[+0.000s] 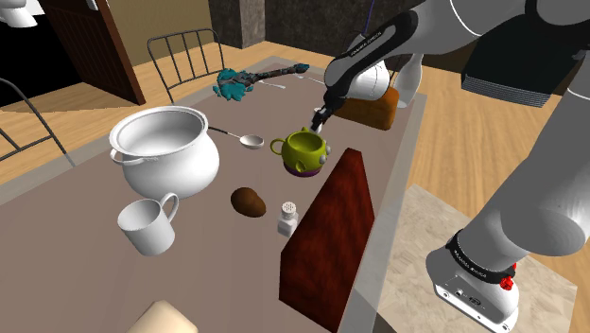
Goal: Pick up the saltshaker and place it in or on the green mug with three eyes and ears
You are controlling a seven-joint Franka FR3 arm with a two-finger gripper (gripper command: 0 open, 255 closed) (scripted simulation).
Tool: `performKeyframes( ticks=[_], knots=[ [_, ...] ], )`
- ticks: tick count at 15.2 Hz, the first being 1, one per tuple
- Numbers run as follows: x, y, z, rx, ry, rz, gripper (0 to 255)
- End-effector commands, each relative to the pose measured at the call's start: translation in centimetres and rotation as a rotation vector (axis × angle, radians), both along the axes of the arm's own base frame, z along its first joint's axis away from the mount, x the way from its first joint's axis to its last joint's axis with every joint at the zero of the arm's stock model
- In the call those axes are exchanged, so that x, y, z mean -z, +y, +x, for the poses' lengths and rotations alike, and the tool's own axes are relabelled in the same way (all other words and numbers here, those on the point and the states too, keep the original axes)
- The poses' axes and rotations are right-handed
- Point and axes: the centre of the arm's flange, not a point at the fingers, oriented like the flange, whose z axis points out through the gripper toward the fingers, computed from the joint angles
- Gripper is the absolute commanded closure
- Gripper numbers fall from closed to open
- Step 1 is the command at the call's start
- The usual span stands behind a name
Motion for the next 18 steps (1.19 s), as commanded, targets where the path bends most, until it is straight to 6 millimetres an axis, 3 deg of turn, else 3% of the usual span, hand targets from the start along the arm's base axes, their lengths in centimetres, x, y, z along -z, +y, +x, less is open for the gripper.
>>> performKeyframes(
  ticks=[1, 9, 18],
  knots=[
    [0.0, 0.0, 0.0, 0.000, 0.000, 0.000, 255],
    [0.0, 0.0, 0.0, 0.000, 0.000, 0.000, 255],
    [-4.7, 0.0, 0.0, 0.000, 0.000, 0.000, 255]
  ],
)
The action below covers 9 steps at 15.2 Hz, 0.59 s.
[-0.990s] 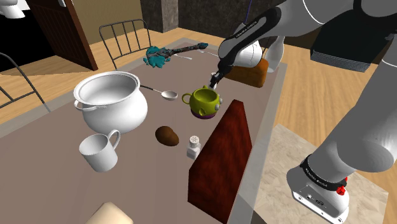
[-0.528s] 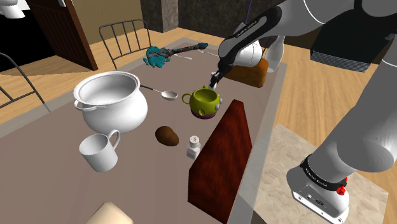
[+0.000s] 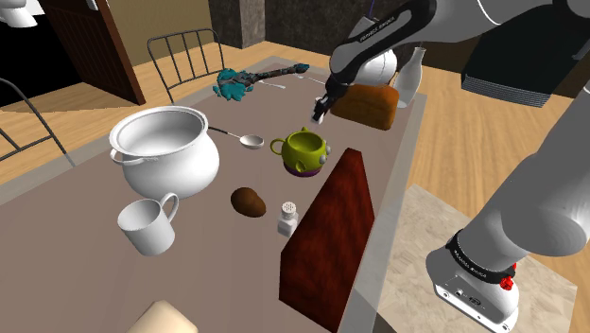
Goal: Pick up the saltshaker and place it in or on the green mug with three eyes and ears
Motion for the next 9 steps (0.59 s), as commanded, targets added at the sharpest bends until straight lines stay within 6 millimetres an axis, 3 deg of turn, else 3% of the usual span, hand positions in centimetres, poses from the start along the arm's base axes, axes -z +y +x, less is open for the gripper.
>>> performKeyframes(
  ticks=[1, 9],
  knots=[
    [-1.1, -0.1, 0.0, 0.000, 0.000, 0.000, 255],
    [-5.3, -0.1, 0.0, 0.000, 0.000, 0.000, 255]
  ],
)
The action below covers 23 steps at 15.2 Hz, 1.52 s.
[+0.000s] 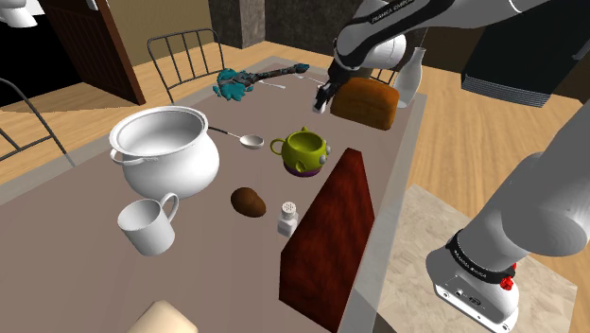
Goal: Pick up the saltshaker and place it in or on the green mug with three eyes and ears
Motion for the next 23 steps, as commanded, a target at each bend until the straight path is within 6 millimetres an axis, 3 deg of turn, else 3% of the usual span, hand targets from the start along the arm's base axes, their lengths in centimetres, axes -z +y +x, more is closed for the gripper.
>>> performKeyframes(
  ticks=[1, 15, 23],
  knots=[
    [-1.1, -0.1, 0.1, 0.000, 0.001, 0.000, 255],
    [-8.3, -0.1, 0.1, 0.000, 0.001, 0.000, 255],
    [-7.9, 9.0, -5.3, 0.000, 0.001, 0.000, 255]
  ],
)
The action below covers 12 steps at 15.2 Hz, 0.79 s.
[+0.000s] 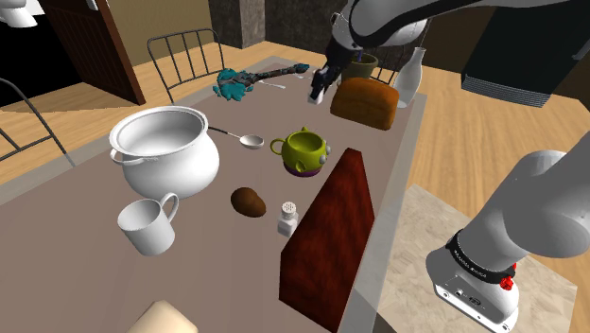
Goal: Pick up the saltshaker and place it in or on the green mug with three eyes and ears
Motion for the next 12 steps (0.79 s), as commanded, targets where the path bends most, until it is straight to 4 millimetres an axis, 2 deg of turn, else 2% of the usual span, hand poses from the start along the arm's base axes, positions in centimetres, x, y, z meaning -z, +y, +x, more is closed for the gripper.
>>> performKeyframes(
  ticks=[1, 8, 12],
  knots=[
    [0.1, 2.4, -1.4, 0.002, 0.000, 0.000, 255],
    [0.4, 10.2, -6.0, 0.002, 0.000, 0.000, 255],
    [2.5, 10.2, -6.0, 0.002, 0.000, 0.000, 255]
  ],
)
